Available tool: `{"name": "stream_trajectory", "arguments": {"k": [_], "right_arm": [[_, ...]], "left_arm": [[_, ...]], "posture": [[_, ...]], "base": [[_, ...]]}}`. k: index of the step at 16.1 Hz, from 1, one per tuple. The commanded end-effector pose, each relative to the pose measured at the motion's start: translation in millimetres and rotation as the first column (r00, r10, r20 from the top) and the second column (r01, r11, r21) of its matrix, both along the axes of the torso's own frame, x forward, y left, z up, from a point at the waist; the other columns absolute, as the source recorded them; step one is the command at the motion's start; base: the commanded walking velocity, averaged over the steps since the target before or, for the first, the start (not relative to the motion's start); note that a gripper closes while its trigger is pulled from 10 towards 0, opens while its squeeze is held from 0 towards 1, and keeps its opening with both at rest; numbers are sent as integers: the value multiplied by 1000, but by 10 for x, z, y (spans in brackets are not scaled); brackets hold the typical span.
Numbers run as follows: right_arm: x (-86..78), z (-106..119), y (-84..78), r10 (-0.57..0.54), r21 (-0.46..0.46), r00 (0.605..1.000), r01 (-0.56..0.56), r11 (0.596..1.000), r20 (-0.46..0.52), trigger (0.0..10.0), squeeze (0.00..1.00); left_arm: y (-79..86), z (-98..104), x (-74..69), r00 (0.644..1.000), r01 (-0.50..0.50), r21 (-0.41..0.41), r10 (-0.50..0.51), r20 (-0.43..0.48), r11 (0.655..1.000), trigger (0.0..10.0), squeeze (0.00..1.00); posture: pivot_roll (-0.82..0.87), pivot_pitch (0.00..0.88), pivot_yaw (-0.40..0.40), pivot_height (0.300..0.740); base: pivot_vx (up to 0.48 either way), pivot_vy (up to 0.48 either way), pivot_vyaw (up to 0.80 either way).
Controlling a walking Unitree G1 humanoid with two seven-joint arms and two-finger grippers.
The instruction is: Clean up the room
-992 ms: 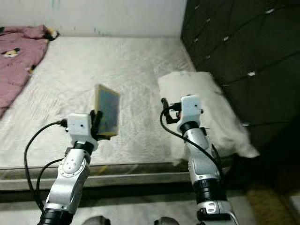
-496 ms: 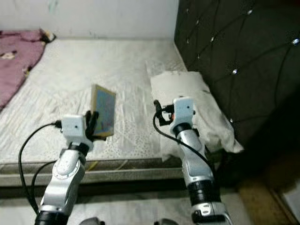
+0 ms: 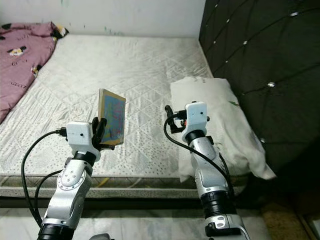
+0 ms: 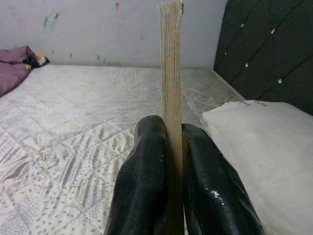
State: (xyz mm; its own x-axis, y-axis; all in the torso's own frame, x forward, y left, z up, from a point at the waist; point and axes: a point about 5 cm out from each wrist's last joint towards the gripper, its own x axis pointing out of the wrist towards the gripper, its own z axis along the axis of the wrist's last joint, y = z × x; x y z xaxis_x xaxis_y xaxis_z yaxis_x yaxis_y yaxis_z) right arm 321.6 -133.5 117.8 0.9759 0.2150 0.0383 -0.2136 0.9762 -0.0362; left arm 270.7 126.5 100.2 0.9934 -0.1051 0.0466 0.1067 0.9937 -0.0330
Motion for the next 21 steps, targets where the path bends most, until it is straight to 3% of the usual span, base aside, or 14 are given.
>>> {"name": "stream_trajectory", "arguments": {"k": [1, 6, 12, 16, 21], "right_arm": [[15, 33, -18, -11, -3, 1000, 11, 1000, 13, 10000, 0], [13, 14, -20, -11, -6, 1000, 11, 1000, 9, 10000, 0], [18, 16, -4, 6, -24, 1000, -5, 1000, 23, 10000, 0], [39, 28, 31, 11, -31, 1000, -10, 999, 26, 10000, 0], [49, 28, 15, 8, -36, 1000, -8, 999, 21, 10000, 0]], "left_arm": [[-5, 128, 25, 998, 3, -2, -3, 62, 1000, 10000, 0], [2, 116, 25, 999, -5, 5, 5, 52, 1000, 10000, 0], [8, 102, 38, 999, -21, 0, 21, 39, 1000, 10000, 0], [11, 104, 54, 999, -34, -23, 35, 30, 999, 10000, 0], [-25, 92, 65, 999, -30, -63, 31, 9, 998, 10000, 0]], "posture": [[-47, 0, -5, 740], [-44, 0, -5, 740], [-41, 0, -4, 740], [-39, 0, -4, 740], [-48, 0, -9, 740]], "base": [[341, 0, 0], [303, 0, 0], [0, 0, 0], [0, 0, 527], [0, 434, 0]]}}
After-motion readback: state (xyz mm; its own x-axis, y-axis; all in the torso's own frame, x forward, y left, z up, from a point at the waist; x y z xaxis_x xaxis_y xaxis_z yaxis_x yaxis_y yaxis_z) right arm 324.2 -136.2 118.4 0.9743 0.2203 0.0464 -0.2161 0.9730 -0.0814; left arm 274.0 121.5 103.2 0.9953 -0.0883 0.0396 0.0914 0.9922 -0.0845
